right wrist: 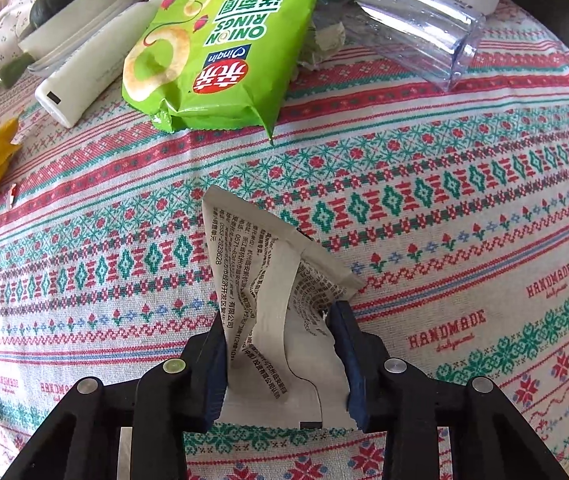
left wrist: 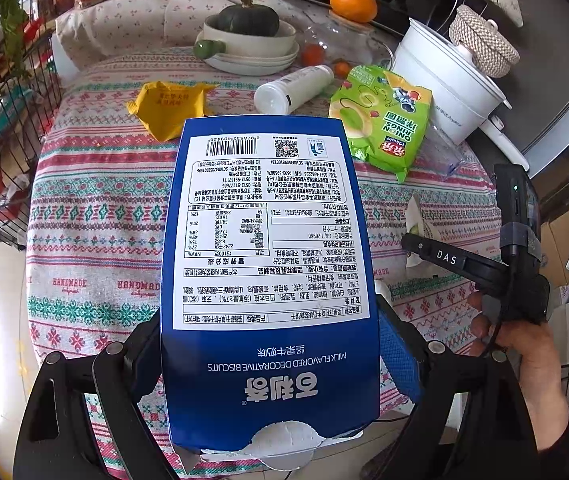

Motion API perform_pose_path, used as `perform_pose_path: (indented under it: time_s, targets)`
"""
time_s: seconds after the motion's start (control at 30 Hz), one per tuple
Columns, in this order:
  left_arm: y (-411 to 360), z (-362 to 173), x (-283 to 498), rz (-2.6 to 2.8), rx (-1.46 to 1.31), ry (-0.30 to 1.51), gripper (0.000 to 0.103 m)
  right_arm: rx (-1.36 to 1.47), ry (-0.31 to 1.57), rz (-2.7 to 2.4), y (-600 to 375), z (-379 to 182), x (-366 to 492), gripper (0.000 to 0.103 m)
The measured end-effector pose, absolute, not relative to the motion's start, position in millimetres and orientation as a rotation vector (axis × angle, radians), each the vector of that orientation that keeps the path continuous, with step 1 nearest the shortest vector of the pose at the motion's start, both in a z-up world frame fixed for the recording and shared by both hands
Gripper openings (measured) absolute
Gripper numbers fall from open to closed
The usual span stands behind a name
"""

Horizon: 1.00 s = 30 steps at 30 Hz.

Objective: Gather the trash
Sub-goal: 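Drop the white wrapper into the bin while the left gripper holds the biscuit box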

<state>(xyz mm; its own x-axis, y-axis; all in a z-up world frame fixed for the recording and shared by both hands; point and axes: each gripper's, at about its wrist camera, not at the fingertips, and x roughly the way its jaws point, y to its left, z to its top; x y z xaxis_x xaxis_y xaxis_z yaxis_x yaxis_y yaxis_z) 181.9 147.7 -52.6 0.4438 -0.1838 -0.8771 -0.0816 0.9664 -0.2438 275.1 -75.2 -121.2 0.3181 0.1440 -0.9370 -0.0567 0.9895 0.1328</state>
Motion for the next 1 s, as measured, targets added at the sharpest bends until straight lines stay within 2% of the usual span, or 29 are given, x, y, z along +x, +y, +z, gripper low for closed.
perform_pose_path:
  time_s: [0.33,0.7,1.0]
  targets:
    - [134,-41,178,-0.115,-0.251,1.088,0.092,0.13,1.173,0.165,-116,-81,258,0.031]
    - [101,-15,164,-0.226,-0.227,1.034,0.092,0.223,1.1,0.233,-156,-34,225,0.03]
    - [32,-1,150,-0.381,-0.17,1.016,0.092,0.229,1.044,0.215,-219,1,180,0.03]
